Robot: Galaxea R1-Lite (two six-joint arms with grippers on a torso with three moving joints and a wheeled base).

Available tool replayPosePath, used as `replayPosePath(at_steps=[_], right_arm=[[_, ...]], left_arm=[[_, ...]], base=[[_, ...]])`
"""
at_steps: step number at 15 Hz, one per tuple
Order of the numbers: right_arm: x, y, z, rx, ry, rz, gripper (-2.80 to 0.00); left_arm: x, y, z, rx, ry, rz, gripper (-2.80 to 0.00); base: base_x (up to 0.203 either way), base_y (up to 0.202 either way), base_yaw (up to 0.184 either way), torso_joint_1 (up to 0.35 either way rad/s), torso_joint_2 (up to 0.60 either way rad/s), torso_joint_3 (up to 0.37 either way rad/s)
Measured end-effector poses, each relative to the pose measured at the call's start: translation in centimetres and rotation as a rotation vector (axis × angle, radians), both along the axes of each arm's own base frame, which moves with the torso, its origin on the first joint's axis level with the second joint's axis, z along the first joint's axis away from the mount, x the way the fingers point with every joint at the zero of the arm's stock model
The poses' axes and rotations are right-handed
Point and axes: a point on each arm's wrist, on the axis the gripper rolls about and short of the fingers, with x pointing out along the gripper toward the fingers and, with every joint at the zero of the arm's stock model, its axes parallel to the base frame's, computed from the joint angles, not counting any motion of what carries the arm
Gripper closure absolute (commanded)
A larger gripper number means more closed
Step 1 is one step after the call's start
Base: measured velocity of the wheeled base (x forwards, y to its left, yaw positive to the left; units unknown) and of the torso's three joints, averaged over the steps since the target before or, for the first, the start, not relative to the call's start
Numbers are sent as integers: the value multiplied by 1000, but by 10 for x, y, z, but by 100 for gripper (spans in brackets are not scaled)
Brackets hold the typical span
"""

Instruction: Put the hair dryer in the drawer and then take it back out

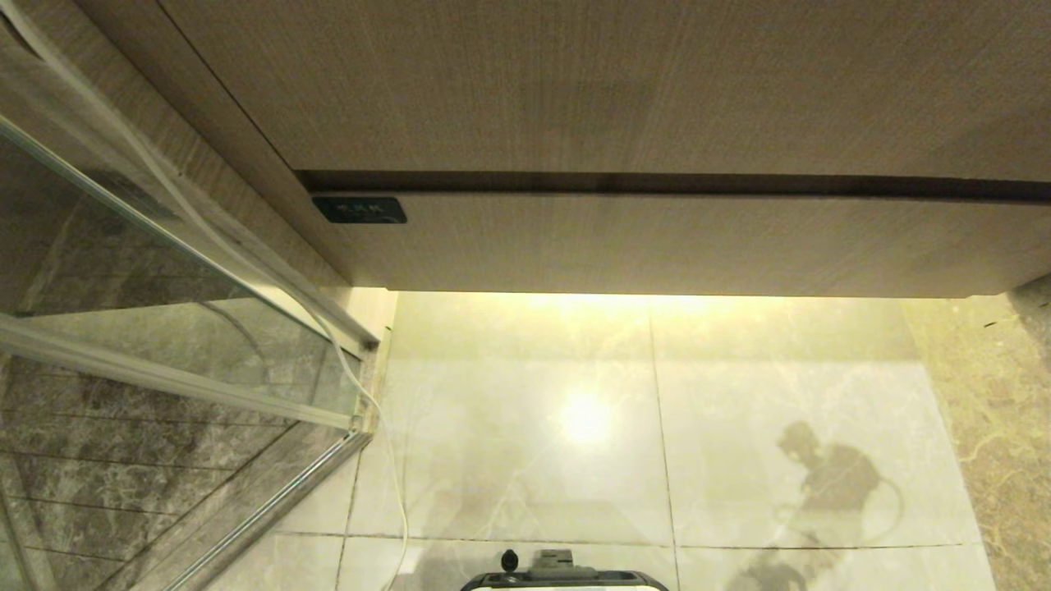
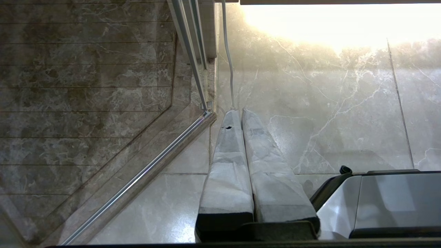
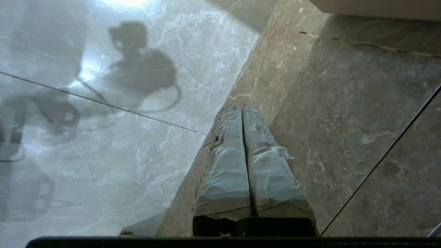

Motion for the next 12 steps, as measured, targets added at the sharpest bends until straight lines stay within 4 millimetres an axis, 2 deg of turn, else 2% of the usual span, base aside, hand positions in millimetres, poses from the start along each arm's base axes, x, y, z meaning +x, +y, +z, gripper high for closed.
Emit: replayPosePath(at_steps=[2,6,8,10,12], right_arm=[[-4,12,5,-14,-15,27,0],[-23,54,9,-53,-75,129,0],[-41,84,-4,-8,-93,196,0],[-65,117,-22,121,-126,271,0],[-95,140,-41,271,-184,323,0]], left_arm=[[0,0,0,0,0,0,0],[0,0,0,0,0,0,0],[0,0,0,0,0,0,0],[0,0,0,0,0,0,0],[0,0,0,0,0,0,0]], base=[[0,0,0,0,0,0],[0,0,0,0,0,0],[0,0,0,0,0,0],[0,0,0,0,0,0],[0,0,0,0,0,0]])
